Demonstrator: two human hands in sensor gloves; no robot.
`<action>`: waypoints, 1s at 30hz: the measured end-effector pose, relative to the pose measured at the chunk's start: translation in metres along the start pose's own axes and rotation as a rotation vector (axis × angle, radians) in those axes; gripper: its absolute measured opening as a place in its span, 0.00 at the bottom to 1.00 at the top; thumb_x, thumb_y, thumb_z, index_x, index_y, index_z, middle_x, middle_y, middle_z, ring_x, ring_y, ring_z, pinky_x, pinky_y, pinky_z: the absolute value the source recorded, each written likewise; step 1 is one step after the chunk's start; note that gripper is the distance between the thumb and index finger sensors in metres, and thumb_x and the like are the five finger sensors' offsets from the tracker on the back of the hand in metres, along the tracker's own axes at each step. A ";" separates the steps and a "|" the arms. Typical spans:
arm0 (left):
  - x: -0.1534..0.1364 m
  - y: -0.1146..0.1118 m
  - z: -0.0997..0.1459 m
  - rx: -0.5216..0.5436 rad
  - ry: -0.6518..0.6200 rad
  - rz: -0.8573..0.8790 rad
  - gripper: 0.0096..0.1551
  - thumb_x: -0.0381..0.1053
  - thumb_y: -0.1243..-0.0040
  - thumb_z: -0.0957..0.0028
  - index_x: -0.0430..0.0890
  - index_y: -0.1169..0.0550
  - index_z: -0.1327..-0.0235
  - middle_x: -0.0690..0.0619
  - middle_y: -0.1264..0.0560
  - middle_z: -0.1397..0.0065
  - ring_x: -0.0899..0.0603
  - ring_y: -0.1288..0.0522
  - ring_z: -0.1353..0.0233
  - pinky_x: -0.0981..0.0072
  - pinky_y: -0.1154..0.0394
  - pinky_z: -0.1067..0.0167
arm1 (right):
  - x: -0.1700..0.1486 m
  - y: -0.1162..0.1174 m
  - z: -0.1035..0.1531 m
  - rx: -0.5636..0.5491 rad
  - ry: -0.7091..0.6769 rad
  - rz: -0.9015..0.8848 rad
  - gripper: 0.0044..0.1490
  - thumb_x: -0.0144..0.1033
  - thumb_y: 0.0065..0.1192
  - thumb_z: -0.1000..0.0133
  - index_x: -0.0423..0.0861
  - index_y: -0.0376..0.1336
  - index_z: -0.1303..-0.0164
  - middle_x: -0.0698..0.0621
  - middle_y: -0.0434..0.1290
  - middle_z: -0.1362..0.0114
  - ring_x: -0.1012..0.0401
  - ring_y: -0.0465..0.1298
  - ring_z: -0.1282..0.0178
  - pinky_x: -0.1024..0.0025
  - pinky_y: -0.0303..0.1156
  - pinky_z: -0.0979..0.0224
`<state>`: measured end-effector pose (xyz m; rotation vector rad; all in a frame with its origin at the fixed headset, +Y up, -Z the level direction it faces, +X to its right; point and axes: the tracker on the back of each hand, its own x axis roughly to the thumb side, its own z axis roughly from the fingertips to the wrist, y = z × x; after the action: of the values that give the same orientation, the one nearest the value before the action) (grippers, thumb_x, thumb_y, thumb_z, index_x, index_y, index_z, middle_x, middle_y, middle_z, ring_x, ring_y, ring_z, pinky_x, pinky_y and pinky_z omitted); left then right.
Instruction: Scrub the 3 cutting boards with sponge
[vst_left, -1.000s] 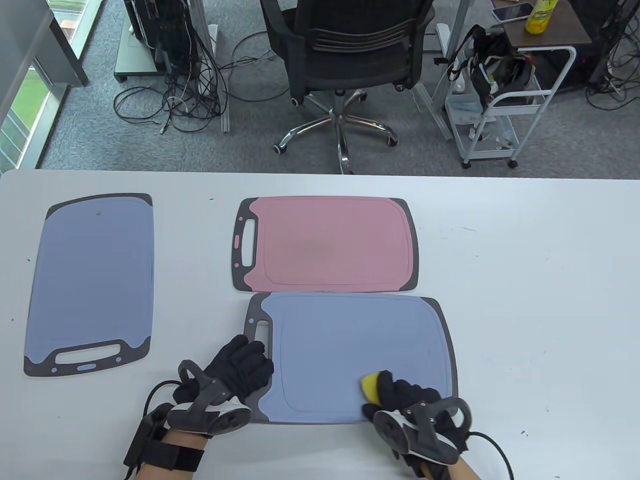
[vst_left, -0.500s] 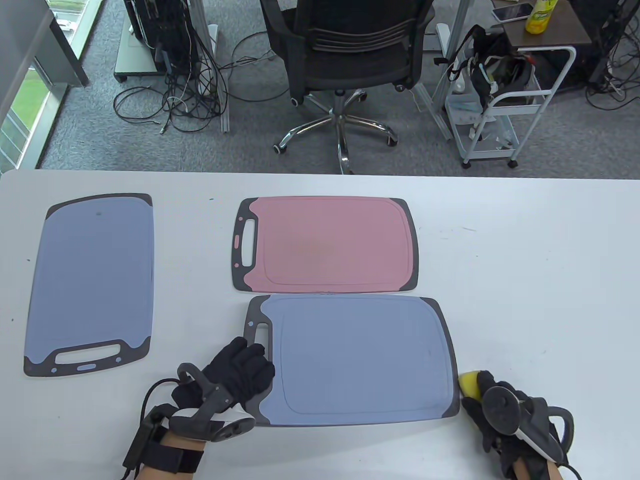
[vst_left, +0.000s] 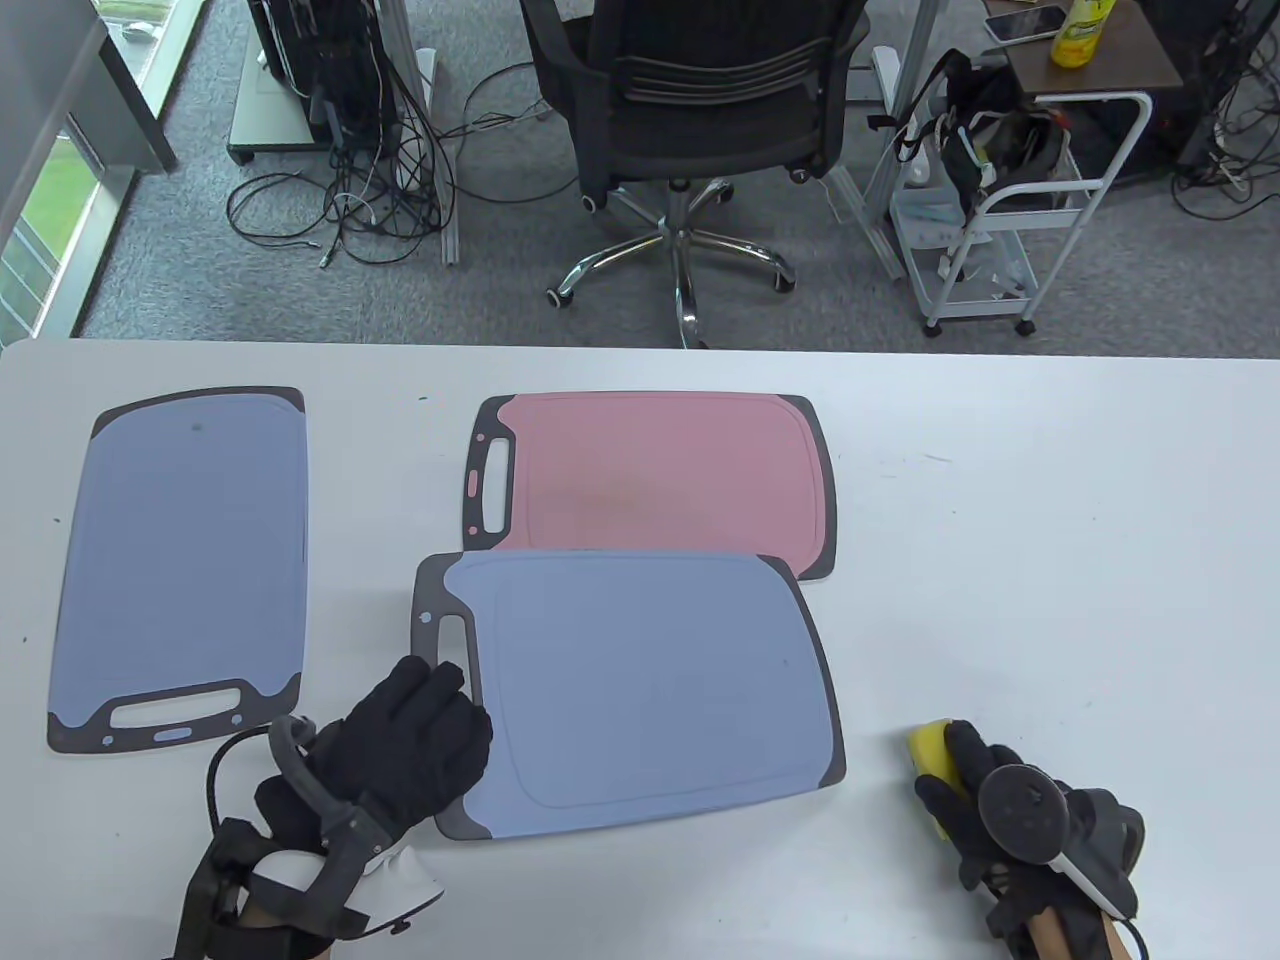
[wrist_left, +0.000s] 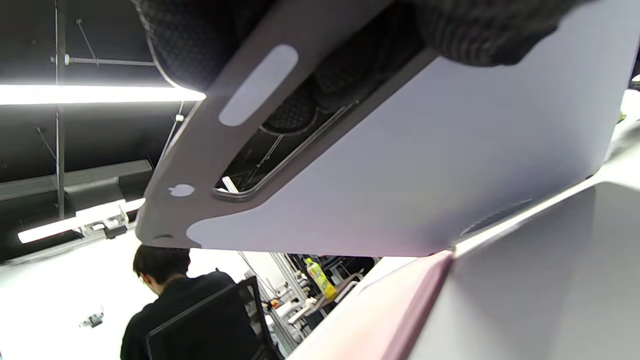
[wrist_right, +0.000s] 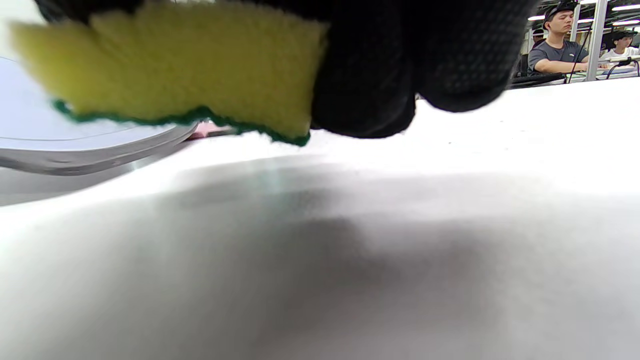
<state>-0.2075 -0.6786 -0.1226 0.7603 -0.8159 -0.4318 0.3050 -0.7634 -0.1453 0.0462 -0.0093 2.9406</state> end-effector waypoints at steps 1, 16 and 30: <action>-0.003 0.001 -0.005 0.001 -0.002 -0.029 0.28 0.67 0.40 0.52 0.55 0.25 0.42 0.60 0.19 0.40 0.46 0.18 0.32 0.47 0.22 0.32 | -0.002 -0.001 0.000 0.003 0.003 -0.012 0.46 0.61 0.59 0.50 0.43 0.61 0.27 0.46 0.75 0.42 0.56 0.79 0.54 0.54 0.75 0.43; -0.062 -0.089 -0.131 -0.120 -0.063 -0.026 0.27 0.64 0.38 0.50 0.57 0.27 0.39 0.59 0.22 0.36 0.45 0.22 0.27 0.47 0.26 0.29 | -0.001 0.000 -0.003 0.003 0.000 -0.026 0.46 0.61 0.59 0.49 0.42 0.61 0.27 0.46 0.75 0.42 0.56 0.79 0.53 0.54 0.75 0.42; -0.070 -0.206 -0.121 -0.782 -0.019 -0.307 0.45 0.64 0.34 0.49 0.58 0.43 0.24 0.63 0.33 0.21 0.47 0.27 0.21 0.49 0.27 0.27 | -0.001 0.012 -0.009 0.048 -0.008 -0.026 0.46 0.61 0.59 0.49 0.42 0.61 0.27 0.46 0.74 0.41 0.56 0.79 0.53 0.54 0.75 0.42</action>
<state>-0.1692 -0.7190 -0.3655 0.1440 -0.4789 -0.9621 0.3030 -0.7747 -0.1539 0.0649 0.0608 2.9147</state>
